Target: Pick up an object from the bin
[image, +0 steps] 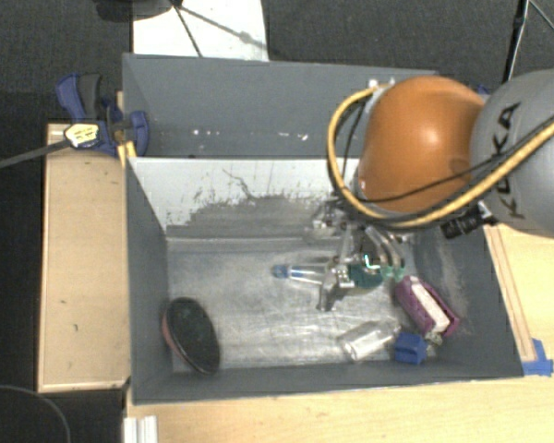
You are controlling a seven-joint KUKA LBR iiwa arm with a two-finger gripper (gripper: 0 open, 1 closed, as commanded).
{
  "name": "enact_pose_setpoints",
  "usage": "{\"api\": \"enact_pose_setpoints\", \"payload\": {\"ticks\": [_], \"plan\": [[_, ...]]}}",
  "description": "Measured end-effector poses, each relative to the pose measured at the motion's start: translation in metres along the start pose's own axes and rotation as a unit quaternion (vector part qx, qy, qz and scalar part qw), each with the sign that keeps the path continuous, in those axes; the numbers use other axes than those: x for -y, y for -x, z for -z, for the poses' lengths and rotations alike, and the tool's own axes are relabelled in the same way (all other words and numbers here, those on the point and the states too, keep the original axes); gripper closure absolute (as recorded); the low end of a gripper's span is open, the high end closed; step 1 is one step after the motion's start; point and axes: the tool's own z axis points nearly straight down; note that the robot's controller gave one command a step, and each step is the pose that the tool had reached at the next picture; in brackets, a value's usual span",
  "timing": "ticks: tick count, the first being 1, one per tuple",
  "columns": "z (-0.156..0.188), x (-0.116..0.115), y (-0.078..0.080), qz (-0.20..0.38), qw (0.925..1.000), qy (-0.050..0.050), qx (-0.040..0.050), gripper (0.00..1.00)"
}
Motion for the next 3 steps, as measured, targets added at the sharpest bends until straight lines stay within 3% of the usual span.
{"api": "enact_pose_setpoints", "payload": {"ticks": [1,2,3], "plan": [[-0.120,-0.024,0.029,0.045,0.9990,0.000,0.0004,0.00],[-0.137,0.037,0.047,-0.018,0.9998,-0.001,0.0019,0.00],[-0.136,0.033,0.047,-0.017,0.9998,0.001,0.0044,1.00]]}}
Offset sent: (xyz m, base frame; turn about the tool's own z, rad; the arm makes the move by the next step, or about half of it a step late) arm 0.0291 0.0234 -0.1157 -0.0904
